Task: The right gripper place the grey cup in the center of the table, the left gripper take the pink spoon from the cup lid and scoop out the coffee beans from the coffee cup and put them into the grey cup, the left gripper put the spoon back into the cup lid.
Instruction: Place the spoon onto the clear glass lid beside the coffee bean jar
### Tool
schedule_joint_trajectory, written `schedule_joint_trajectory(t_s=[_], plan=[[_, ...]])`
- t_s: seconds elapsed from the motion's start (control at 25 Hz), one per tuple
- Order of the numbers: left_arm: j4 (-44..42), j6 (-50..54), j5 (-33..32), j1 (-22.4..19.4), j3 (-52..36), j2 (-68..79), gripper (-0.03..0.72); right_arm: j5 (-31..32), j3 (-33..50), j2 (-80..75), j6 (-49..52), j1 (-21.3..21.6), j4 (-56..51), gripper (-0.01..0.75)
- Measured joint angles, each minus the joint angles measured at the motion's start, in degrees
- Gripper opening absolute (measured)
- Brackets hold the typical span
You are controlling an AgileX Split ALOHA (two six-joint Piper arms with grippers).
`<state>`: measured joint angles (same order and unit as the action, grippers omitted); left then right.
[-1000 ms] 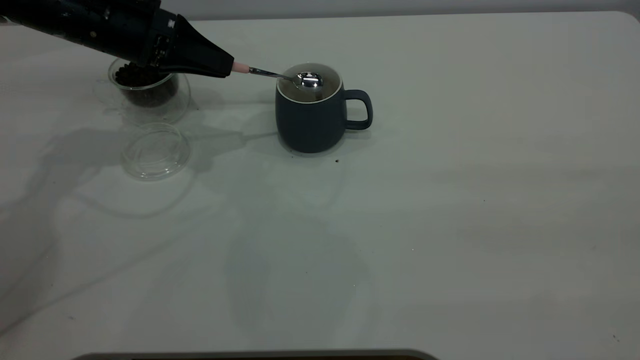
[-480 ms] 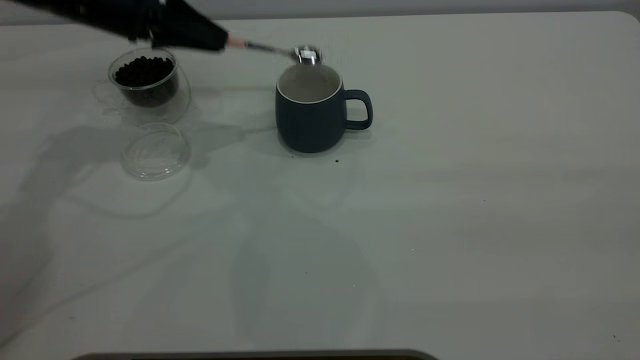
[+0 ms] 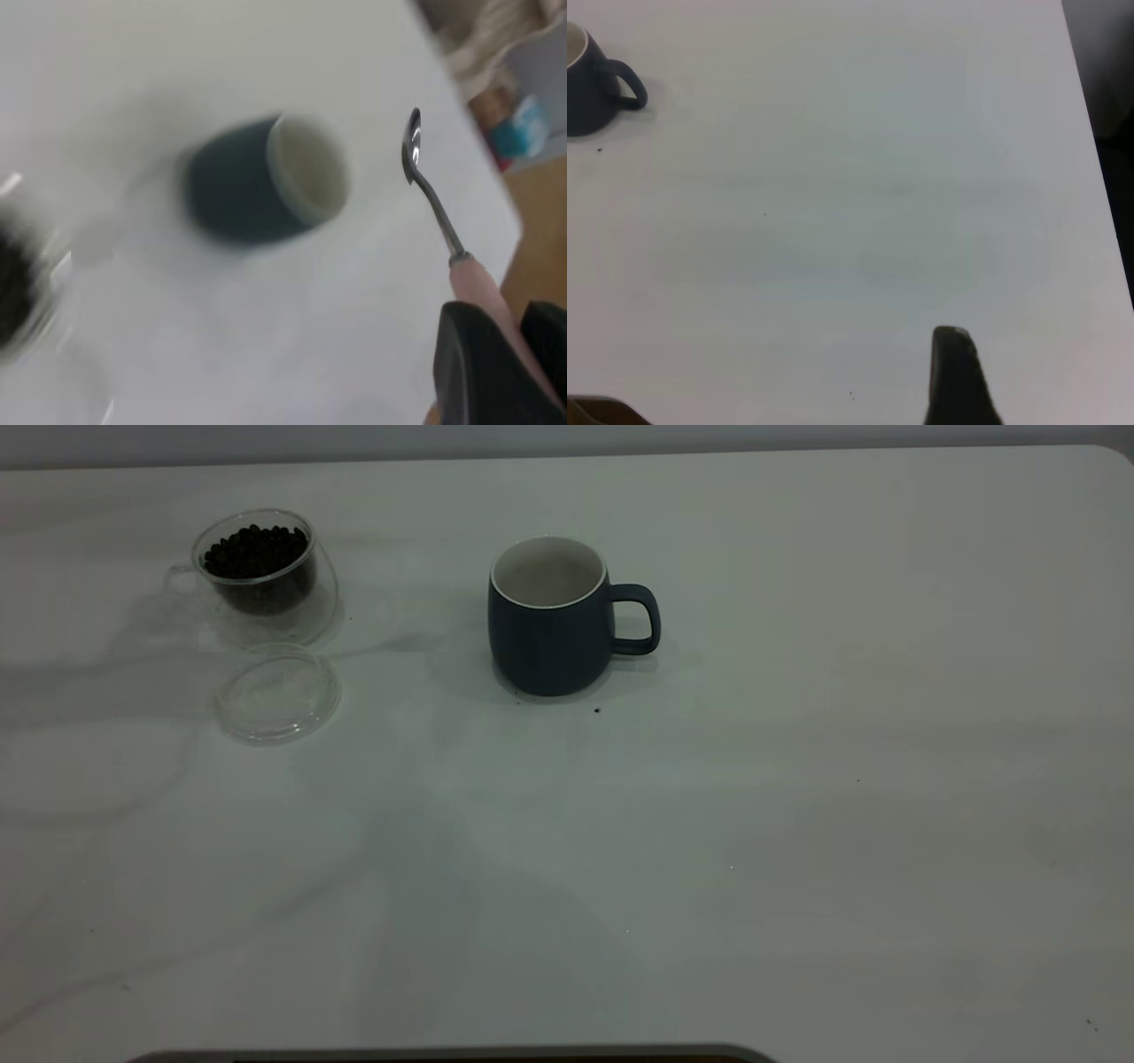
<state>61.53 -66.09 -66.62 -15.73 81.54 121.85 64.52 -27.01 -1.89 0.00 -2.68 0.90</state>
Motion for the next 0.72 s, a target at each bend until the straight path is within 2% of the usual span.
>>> schedule_joint_trajectory(t_s=[0.2, 0.48, 0.6, 0.72], plan=[[-2.8, 1.7, -0.1, -5.8, -3.2, -0.8, 0.122, 0.0, 0.0, 0.0, 0.0, 0.0, 0.0, 0.506], [-3.0, -5.1, 0.2, -12.1, -13.3, -0.8, 0.122, 0.0, 0.0, 0.0, 0.0, 0.0, 0.0, 0.506], [-2.5, -6.5, 4.9, -14.1, -17.0, -0.7, 0.122, 0.0, 0.0, 0.0, 0.0, 0.0, 0.0, 0.506], [-2.1, -7.0, 8.4, -14.4, -17.8, 1.3, 0.122, 0.0, 0.0, 0.0, 0.0, 0.0, 0.0, 0.506]])
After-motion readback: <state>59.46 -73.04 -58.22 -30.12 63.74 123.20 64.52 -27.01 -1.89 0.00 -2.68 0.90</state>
